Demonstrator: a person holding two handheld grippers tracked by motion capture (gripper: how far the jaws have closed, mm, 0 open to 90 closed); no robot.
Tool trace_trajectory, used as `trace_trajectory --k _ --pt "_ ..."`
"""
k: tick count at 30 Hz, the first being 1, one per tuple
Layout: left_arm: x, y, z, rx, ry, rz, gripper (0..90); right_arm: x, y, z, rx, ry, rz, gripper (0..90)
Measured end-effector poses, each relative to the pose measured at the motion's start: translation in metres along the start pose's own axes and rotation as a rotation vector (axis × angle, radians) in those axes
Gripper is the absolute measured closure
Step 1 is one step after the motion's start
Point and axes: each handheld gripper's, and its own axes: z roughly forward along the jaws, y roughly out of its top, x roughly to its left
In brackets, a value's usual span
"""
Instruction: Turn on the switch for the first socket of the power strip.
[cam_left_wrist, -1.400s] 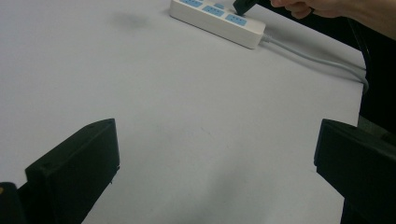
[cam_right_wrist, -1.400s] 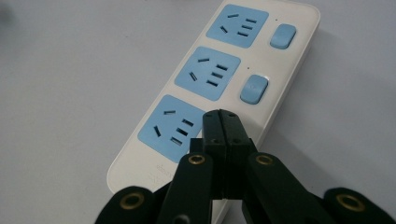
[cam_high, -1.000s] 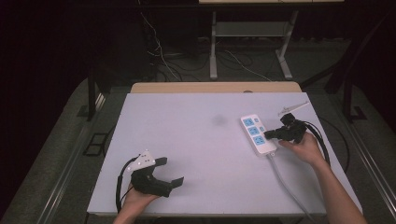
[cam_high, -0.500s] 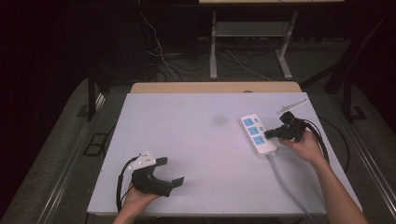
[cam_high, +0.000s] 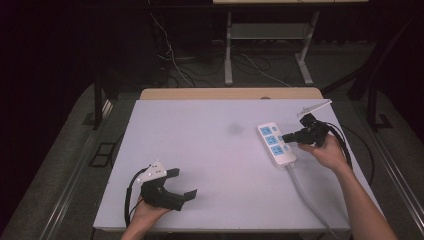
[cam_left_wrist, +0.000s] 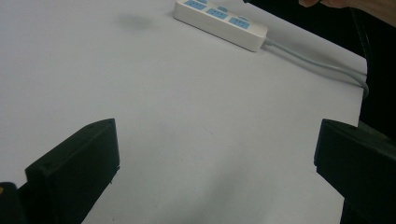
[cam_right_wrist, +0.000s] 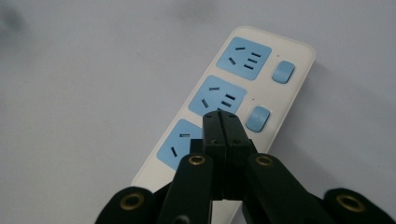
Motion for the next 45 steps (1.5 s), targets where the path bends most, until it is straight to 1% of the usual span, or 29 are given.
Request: trace_trajectory --k 9,12,14,20,22,27,28,30,32,35,37,40,43,45 --pt "-0.001 0.000 0.000 -0.005 -0.002 -0.004 0.0 0.001 -0.002 -0.015 -0.012 -0.023 0.029 90.0" --pt "-0.001 0.000 -0.001 -0.005 -0.001 -0.003 0.0 0.002 -0.003 -0.022 -0.025 -0.030 0.036 90.0" --pt "-0.001 0.000 -0.001 -0.008 -0.001 -0.004 0.0 0.004 -0.004 -0.030 -0.037 -0.037 0.049 89.9" --pt "-0.001 0.000 -0.001 -0.008 -0.002 -0.004 0.0 0.008 -0.006 -0.039 -0.054 -0.042 0.065 89.9" --pt "-0.001 0.000 0.000 -0.005 -0.003 -0.001 0.0 0.010 -0.006 -0.043 -0.061 -0.048 0.069 89.9" --pt "-0.003 0.001 0.001 -0.005 -0.006 0.000 0.0 0.019 -0.008 -0.048 -0.066 -0.046 0.072 89.9" --pt "-0.003 0.001 0.001 -0.006 -0.004 0.001 0.0 0.023 -0.009 -0.050 -0.071 -0.043 0.071 89.8" --pt "-0.003 0.001 0.000 -0.009 -0.003 0.000 0.0 0.025 -0.010 -0.051 -0.072 -0.043 0.070 89.7" --pt "-0.002 0.000 0.000 -0.009 -0.002 -0.001 0.0 0.029 -0.013 -0.053 -0.082 -0.043 0.077 88.7" --pt "-0.002 0.000 0.000 -0.008 -0.001 -0.002 0.0 0.033 -0.017 -0.057 -0.084 -0.038 0.103 78.9" --pt "-0.002 0.001 0.000 -0.009 -0.001 -0.001 0.0 0.036 -0.021 -0.058 -0.094 -0.046 0.116 71.5" --pt "-0.003 0.001 0.000 -0.011 0.000 -0.001 0.0 0.040 -0.028 -0.060 -0.122 -0.044 0.143 59.0" --pt "-0.002 0.001 0.000 -0.010 0.001 -0.001 0.0 0.045 -0.036 -0.062 -0.150 -0.030 0.164 45.9" --pt "-0.002 0.001 0.000 -0.010 0.002 -0.003 0.0 0.048 -0.040 -0.063 -0.170 -0.019 0.170 37.6"
